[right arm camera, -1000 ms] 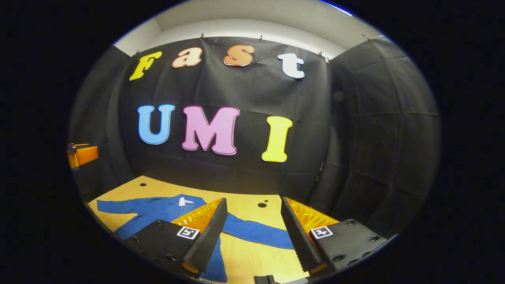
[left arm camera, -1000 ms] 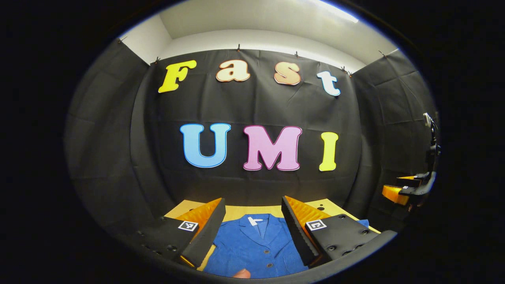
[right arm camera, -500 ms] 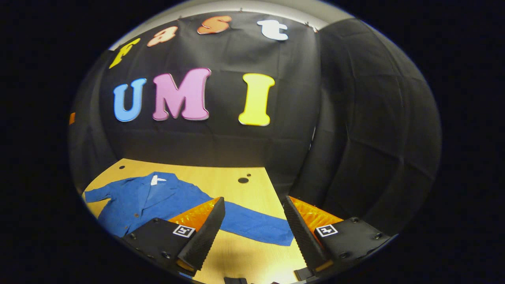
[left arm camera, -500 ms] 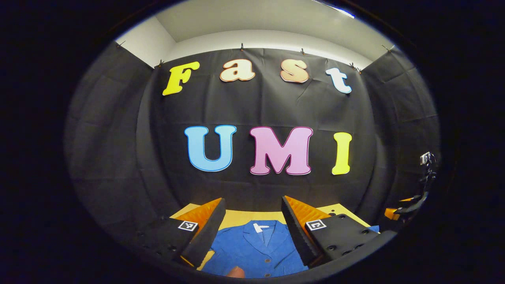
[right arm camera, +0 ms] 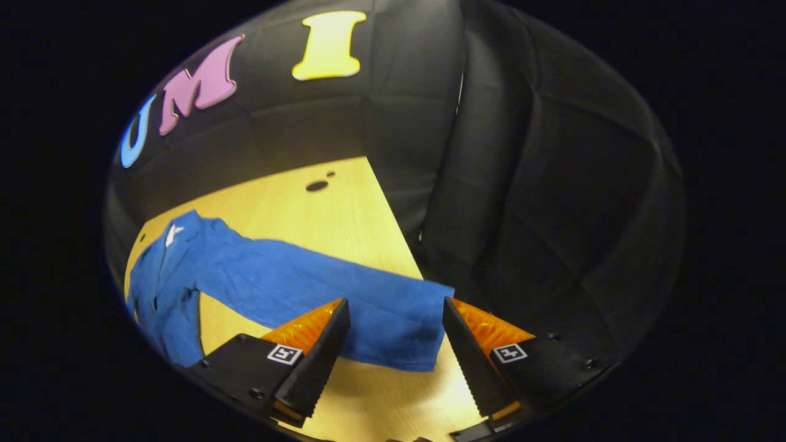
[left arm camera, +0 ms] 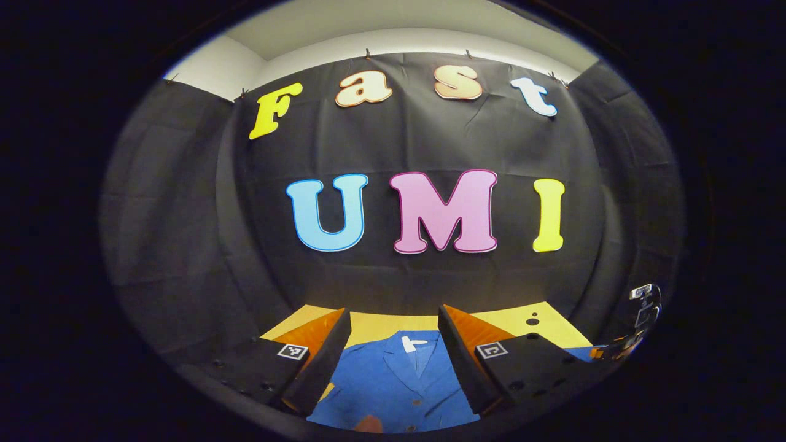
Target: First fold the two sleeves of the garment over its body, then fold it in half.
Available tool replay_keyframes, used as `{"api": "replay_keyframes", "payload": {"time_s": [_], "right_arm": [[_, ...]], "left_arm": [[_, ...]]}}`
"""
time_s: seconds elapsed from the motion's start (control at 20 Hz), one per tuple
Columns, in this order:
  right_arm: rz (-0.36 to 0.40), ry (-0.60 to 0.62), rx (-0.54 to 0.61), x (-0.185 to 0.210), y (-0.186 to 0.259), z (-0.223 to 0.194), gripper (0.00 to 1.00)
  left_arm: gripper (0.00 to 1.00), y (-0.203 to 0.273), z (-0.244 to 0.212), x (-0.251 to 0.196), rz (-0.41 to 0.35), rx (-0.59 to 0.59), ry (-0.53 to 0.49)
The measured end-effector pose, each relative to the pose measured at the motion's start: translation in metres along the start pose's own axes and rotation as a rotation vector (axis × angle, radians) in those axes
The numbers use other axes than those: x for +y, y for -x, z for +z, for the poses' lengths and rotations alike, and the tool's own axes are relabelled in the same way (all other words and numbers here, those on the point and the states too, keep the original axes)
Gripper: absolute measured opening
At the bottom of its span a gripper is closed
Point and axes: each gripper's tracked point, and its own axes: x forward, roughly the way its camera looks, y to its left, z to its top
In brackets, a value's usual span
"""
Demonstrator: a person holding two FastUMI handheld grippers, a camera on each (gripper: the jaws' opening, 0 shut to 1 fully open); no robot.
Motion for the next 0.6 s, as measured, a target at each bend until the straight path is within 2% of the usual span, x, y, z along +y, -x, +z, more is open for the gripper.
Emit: {"api": "replay_keyframes", "payload": {"time_s": [0.1, 0.15, 0.2, 0.25, 0.3, 0.4, 0.5, 0.6], "right_arm": [[-0.005, -0.034, 0.064, 0.001, -0.015, -0.013, 0.98], [-0.015, -0.051, 0.137, -0.001, -0.022, -0.028, 0.92], [-0.025, -0.069, 0.149, -0.002, -0.024, -0.030, 0.89], [-0.017, -0.073, 0.092, 0.001, -0.036, -0.021, 0.72], [-0.032, -0.080, 0.160, 0.001, -0.037, -0.033, 0.56], [-0.013, -0.105, 0.151, 0.006, -0.035, -0.029, 0.23], [-0.021, -0.121, 0.145, 0.001, -0.029, -0.024, 0.01], [-0.008, -0.084, 0.142, 0.004, -0.024, -0.027, 0.00]], "left_arm": [[0.82, -0.001, -0.001, -0.003, 0.011, 0.010, -0.011], [0.82, -0.001, -0.001, -0.003, 0.018, 0.011, -0.015], [0.82, 0.000, -0.001, -0.004, 0.018, 0.011, -0.019], [0.82, 0.000, -0.001, -0.007, 0.015, 0.009, -0.024], [0.82, 0.002, -0.002, -0.008, 0.015, 0.008, -0.027], [0.82, 0.004, -0.006, -0.009, 0.006, 0.013, -0.013], [0.81, 0.008, -0.005, -0.008, -0.004, 0.015, 0.018], [0.82, 0.012, -0.003, 0.003, -0.003, 0.002, 0.030]]}}
